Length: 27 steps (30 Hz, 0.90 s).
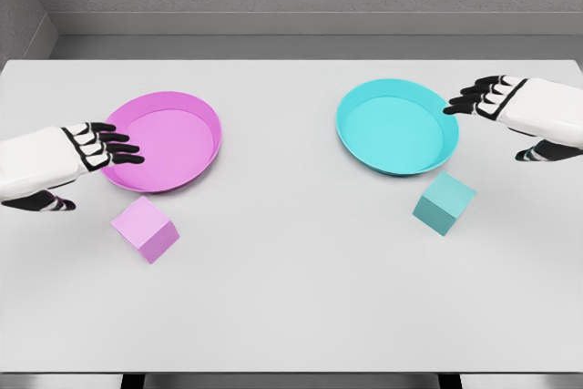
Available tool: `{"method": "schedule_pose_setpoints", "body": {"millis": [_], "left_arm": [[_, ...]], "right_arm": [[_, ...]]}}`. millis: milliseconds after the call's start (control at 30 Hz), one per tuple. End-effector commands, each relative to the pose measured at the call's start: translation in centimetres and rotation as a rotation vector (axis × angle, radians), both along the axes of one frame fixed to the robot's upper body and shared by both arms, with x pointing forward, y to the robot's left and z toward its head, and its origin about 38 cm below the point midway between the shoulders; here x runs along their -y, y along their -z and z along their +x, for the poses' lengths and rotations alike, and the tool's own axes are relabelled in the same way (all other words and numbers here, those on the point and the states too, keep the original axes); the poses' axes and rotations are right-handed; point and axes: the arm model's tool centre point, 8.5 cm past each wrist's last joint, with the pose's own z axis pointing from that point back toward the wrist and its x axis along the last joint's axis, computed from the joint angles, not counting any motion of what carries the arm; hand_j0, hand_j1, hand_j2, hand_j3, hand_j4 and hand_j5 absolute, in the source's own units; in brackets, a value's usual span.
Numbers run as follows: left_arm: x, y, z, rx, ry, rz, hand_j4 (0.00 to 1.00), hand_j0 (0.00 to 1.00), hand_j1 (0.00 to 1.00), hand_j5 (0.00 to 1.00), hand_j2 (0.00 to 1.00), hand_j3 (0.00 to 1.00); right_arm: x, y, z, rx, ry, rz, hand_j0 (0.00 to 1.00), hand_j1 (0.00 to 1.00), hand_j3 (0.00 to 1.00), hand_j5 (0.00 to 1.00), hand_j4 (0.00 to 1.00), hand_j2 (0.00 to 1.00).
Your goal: Place the blocks in the corresponding plates according to their colors
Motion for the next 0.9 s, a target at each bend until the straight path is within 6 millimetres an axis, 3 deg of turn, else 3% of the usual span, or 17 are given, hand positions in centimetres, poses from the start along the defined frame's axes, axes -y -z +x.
{"method": "schedule_pose_setpoints", "body": {"millis": [0, 100, 300, 367, 467, 533, 633, 733, 867], "left_arm": [[0.1, 0.1, 0.0, -0.005, 0.000, -0.001, 1.00, 1.00, 1.00, 1.00, 1.00, 1.00], [0.3, 0.3, 0.0, -0.008, 0.003, -0.012, 1.00, 1.00, 1.00, 1.00, 1.00, 1.00], [3.9, 3.6, 0.1, -0.114, 0.080, 0.000, 1.00, 1.00, 1.00, 1.00, 1.00, 1.00], [4.3, 4.3, -0.1, -0.136, 0.091, 0.000, 1.00, 1.00, 1.00, 1.00, 1.00, 1.00], [4.3, 4.8, -0.3, -0.152, 0.095, 0.014, 1.00, 1.00, 1.00, 1.00, 1.00, 1.00], [3.9, 4.9, -0.3, -0.166, 0.091, 0.045, 1.00, 1.00, 1.00, 1.00, 1.00, 1.00], [3.8, 5.8, -0.6, -0.210, 0.096, 0.094, 1.00, 1.00, 1.00, 1.00, 1.00, 1.00], [3.9, 6.2, -0.7, -0.204, 0.100, 0.110, 1.00, 1.00, 1.00, 1.00, 1.00, 1.00], [4.4, 6.3, -0.6, -0.201, 0.107, 0.097, 1.00, 1.00, 1.00, 1.00, 1.00, 1.00]], "right_arm": [[-0.1, 0.0, 0.0, -0.001, -0.001, 0.003, 1.00, 1.00, 1.00, 1.00, 1.00, 1.00], [0.3, -0.2, 0.1, 0.004, 0.010, 0.002, 1.00, 1.00, 1.00, 1.00, 1.00, 1.00], [1.9, -0.4, 0.8, 0.003, 0.060, -0.006, 1.00, 1.00, 1.00, 1.00, 1.00, 1.00], [1.3, 0.0, 0.8, -0.006, 0.044, -0.013, 1.00, 1.00, 1.00, 1.00, 1.00, 1.00], [-2.8, 1.8, -0.1, -0.053, -0.089, -0.064, 1.00, 1.00, 1.00, 1.00, 1.00, 1.00], [-3.4, 2.2, -0.5, -0.050, -0.106, -0.092, 1.00, 1.00, 1.00, 1.00, 1.00, 1.00], [-3.3, 4.4, -1.3, -0.089, -0.103, -0.137, 1.00, 1.00, 1.00, 1.00, 1.00, 1.00], [-3.6, 4.6, -1.5, -0.092, -0.115, -0.138, 1.00, 1.00, 1.00, 1.00, 1.00, 1.00], [-4.2, 6.4, -2.0, -0.127, -0.133, -0.181, 1.00, 1.00, 1.00, 1.00, 1.00, 1.00]]}}
